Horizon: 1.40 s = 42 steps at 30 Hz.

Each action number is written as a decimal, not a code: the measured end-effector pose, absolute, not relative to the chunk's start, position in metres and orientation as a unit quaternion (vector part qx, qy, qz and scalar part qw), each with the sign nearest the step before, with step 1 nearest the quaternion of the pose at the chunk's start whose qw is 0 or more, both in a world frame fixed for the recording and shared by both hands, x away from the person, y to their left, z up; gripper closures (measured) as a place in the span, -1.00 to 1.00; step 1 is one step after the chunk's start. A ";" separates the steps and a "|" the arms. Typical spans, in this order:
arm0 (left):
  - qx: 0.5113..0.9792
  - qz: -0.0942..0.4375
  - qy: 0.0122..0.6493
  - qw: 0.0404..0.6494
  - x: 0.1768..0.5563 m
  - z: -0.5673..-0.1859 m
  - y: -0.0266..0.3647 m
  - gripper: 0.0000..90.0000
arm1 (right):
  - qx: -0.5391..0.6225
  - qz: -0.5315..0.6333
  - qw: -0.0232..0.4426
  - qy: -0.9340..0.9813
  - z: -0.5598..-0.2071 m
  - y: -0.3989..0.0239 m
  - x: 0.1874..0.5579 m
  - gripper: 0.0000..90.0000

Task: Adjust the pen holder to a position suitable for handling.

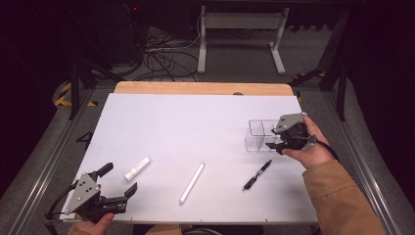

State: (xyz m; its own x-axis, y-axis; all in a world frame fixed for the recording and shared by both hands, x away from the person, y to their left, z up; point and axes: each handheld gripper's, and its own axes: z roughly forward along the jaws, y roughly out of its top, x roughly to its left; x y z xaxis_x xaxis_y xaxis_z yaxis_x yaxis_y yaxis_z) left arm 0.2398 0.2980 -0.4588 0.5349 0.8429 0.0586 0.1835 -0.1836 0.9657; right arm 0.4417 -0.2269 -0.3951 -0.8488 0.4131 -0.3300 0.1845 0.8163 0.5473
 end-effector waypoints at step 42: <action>0.705 0.310 0.368 0.520 0.241 -0.461 0.297 -0.91 | 0.062 0.165 0.171 0.969 -0.412 -0.196 0.469 0.95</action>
State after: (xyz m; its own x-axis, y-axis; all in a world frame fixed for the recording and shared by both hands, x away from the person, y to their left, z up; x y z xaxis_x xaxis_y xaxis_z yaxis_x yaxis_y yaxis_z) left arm 0.2409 0.2974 -0.4608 0.5367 0.8420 0.0546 0.1963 -0.1875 0.9625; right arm 0.4695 -0.1962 -0.4124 -0.9340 0.1768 -0.3104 0.0642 0.9378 0.3411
